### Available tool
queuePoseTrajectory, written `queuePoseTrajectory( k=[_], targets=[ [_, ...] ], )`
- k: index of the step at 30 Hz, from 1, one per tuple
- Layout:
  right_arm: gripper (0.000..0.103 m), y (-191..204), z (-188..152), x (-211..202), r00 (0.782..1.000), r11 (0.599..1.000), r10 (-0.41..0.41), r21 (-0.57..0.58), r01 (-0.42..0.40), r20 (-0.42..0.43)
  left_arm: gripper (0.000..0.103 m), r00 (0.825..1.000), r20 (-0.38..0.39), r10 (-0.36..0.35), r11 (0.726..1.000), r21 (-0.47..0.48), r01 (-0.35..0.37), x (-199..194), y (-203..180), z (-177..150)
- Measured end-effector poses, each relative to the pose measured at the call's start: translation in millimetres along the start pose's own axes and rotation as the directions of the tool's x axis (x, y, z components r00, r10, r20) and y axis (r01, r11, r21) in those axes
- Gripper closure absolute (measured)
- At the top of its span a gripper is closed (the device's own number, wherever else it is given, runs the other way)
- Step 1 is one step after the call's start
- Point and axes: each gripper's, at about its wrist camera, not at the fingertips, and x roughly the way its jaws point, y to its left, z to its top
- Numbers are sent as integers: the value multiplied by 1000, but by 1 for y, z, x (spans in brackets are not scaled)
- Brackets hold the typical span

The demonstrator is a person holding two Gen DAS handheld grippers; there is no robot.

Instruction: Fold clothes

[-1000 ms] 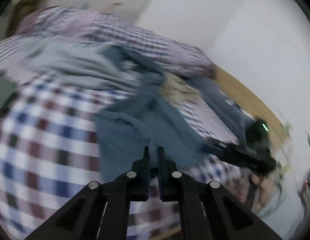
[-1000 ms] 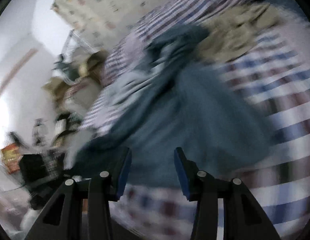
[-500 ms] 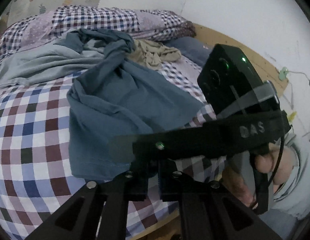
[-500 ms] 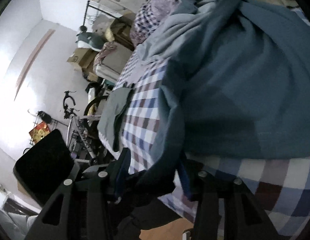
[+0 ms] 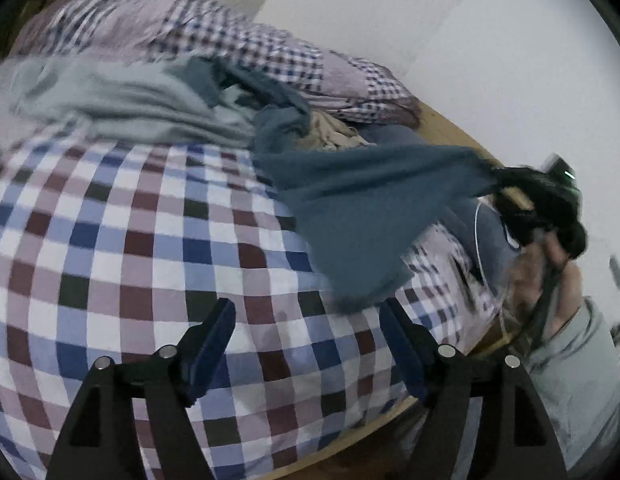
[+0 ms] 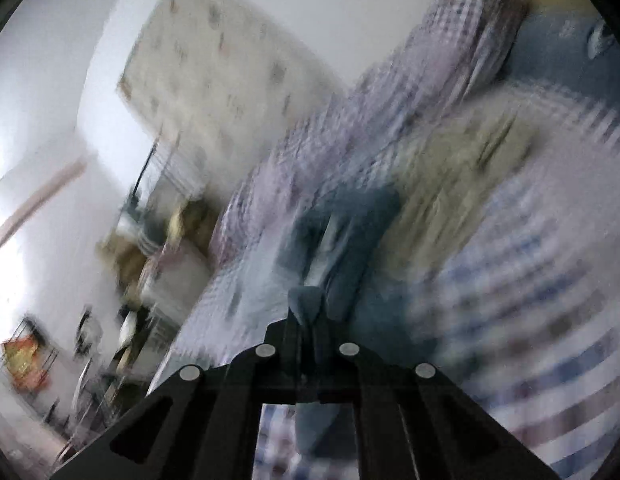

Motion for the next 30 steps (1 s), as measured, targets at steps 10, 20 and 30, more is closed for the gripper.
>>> queuePoseTrajectory(
  k=[10, 20, 30],
  targets=[
    [101, -135, 77, -166, 763, 796, -603, 244, 554, 235, 25, 994, -80, -71, 996, 57, 76, 42, -32, 8],
    [101, -215, 24, -149, 704, 686, -708, 296, 664, 61, 25, 978, -167, -122, 988, 78, 136, 101, -76, 6],
    [101, -230, 4, -152, 729, 707, -683, 290, 645, 44, 25, 969, -175, -175, 984, -52, 169, 165, -84, 24]
  ],
)
